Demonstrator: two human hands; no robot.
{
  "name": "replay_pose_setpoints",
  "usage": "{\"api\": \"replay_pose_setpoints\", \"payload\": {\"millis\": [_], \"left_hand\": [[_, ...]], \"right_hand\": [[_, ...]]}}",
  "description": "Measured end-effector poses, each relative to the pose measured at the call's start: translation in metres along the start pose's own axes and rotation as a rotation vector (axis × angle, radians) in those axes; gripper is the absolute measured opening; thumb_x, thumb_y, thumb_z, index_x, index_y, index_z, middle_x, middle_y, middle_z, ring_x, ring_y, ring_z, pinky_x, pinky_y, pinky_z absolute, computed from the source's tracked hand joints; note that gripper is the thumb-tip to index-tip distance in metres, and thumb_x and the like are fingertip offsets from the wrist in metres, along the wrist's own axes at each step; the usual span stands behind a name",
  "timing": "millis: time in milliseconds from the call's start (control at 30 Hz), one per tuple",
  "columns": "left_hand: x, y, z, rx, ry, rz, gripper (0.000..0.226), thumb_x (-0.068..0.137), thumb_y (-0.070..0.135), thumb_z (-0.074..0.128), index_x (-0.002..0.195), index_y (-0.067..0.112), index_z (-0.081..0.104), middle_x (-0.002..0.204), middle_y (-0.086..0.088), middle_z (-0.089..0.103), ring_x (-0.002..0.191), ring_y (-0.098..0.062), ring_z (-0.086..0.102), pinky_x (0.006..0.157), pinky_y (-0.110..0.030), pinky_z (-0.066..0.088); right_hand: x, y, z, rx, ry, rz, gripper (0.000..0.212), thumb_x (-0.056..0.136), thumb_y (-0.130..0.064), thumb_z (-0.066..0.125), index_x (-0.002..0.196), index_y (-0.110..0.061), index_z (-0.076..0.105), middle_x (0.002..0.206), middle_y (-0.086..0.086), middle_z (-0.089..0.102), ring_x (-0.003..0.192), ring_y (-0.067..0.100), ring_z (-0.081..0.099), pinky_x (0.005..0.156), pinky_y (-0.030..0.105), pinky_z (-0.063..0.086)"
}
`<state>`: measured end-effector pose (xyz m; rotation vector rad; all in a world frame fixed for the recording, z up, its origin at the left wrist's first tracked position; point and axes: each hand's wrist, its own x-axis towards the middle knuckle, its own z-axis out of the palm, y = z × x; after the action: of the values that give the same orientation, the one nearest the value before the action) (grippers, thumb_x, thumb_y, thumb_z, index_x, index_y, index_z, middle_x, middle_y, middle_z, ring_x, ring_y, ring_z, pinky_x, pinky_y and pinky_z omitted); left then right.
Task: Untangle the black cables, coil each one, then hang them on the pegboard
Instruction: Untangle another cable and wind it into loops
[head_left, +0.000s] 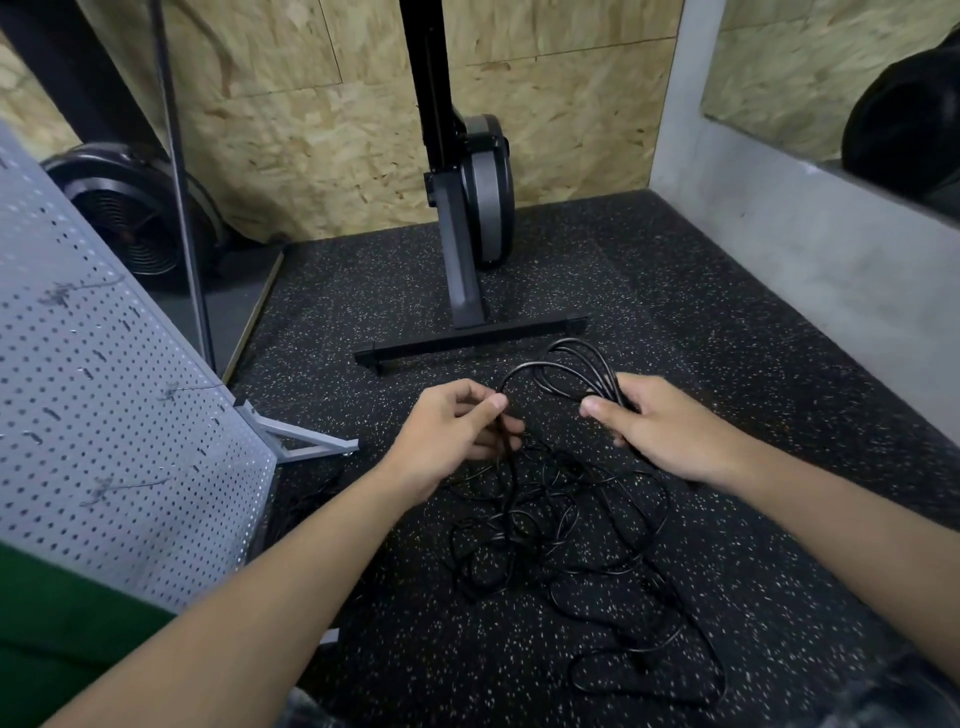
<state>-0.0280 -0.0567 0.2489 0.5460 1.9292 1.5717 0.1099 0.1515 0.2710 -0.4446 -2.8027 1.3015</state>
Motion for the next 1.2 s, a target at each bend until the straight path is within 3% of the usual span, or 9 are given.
{"api": "replay_pose_setpoints", "payload": {"millis": [133, 300, 433, 500, 600, 800, 967, 1067, 1200], "left_hand": [[-0.001, 0.014, 0.020, -0.297, 0.145, -0.082, 0.015, 0.107, 0.018, 0.059, 0.105, 0.004, 0.063, 0.102, -0.015, 0.079, 0.088, -0.030, 0.079, 0.069, -0.035, 0.064], [0.005, 0.022, 0.036, -0.501, 0.267, -0.175, 0.011, 0.104, 0.010, 0.063, 0.095, 0.005, 0.065, 0.090, -0.011, 0.075, 0.076, -0.018, 0.072, 0.069, -0.036, 0.065], [0.007, 0.018, 0.041, -0.523, 0.269, -0.240, 0.023, 0.104, 0.005, 0.059, 0.122, -0.010, 0.061, 0.109, -0.025, 0.071, 0.092, -0.028, 0.070, 0.069, -0.036, 0.065], [0.007, 0.019, 0.039, -0.527, 0.243, -0.241, 0.024, 0.103, 0.003, 0.059, 0.123, -0.010, 0.060, 0.102, -0.023, 0.070, 0.089, -0.027, 0.069, 0.070, -0.036, 0.065], [0.005, 0.022, 0.034, -0.427, 0.190, -0.159, 0.015, 0.104, 0.010, 0.063, 0.108, -0.003, 0.066, 0.079, -0.012, 0.067, 0.078, -0.023, 0.070, 0.079, -0.041, 0.065], [0.003, 0.001, 0.024, -0.095, -0.212, -0.106, 0.052, 0.108, 0.057, 0.037, 0.127, 0.018, 0.066, 0.113, -0.006, 0.077, 0.108, -0.024, 0.074, 0.094, -0.044, 0.056], [0.000, -0.043, 0.031, 0.524, -0.551, -0.108, 0.026, 0.105, 0.039, 0.054, 0.124, 0.039, 0.072, 0.127, 0.017, 0.071, 0.122, -0.006, 0.063, 0.113, -0.041, 0.046], [-0.002, -0.054, 0.034, 0.628, -0.572, -0.070, 0.015, 0.107, 0.030, 0.059, 0.102, 0.028, 0.074, 0.103, 0.026, 0.075, 0.094, 0.010, 0.066, 0.092, -0.018, 0.050], [0.006, -0.052, 0.024, 0.718, -0.471, 0.034, 0.013, 0.104, 0.031, 0.064, 0.099, 0.027, 0.075, 0.107, 0.010, 0.078, 0.104, -0.004, 0.070, 0.099, -0.030, 0.052]], "right_hand": [[0.002, -0.007, 0.020, 0.083, 0.021, -0.032, 0.021, 0.107, -0.039, 0.050, 0.106, -0.028, 0.067, 0.100, -0.015, 0.074, 0.096, -0.001, 0.069, 0.097, 0.041, 0.056], [0.007, -0.007, 0.037, 0.200, 0.052, -0.036, 0.012, 0.107, -0.038, 0.052, 0.111, -0.036, 0.063, 0.102, -0.012, 0.077, 0.100, 0.008, 0.072, 0.095, 0.047, 0.058], [0.005, -0.010, 0.041, 0.237, -0.002, -0.019, 0.010, 0.109, -0.028, 0.051, 0.109, -0.025, 0.061, 0.091, -0.008, 0.079, 0.087, 0.006, 0.075, 0.092, 0.047, 0.059], [0.004, -0.009, 0.041, 0.214, -0.004, -0.013, 0.010, 0.109, -0.029, 0.050, 0.105, -0.028, 0.059, 0.086, -0.007, 0.075, 0.082, 0.006, 0.074, 0.091, 0.045, 0.058], [0.003, -0.013, 0.036, 0.258, 0.013, 0.033, 0.015, 0.109, -0.027, 0.052, 0.099, -0.025, 0.063, 0.083, -0.007, 0.067, 0.077, 0.009, 0.068, 0.090, 0.041, 0.056], [0.001, -0.031, 0.021, 0.776, 0.092, 0.073, 0.020, 0.109, -0.017, 0.051, 0.108, -0.003, 0.066, 0.073, -0.002, 0.054, 0.068, 0.011, 0.053, 0.074, 0.034, 0.058], [-0.006, -0.039, 0.008, 1.062, 0.021, 0.017, 0.019, 0.108, -0.017, 0.051, 0.109, -0.003, 0.064, 0.073, -0.001, 0.050, 0.066, 0.011, 0.049, 0.078, 0.039, 0.058], [-0.005, -0.034, 0.002, 1.023, 0.070, 0.009, 0.020, 0.109, -0.017, 0.050, 0.109, -0.004, 0.064, 0.073, -0.001, 0.051, 0.067, 0.012, 0.049, 0.080, 0.042, 0.058], [-0.001, -0.016, -0.008, 0.437, 0.286, 0.040, 0.021, 0.110, -0.027, 0.049, 0.104, -0.016, 0.066, 0.077, -0.004, 0.057, 0.070, 0.014, 0.062, 0.080, 0.039, 0.059]]}}
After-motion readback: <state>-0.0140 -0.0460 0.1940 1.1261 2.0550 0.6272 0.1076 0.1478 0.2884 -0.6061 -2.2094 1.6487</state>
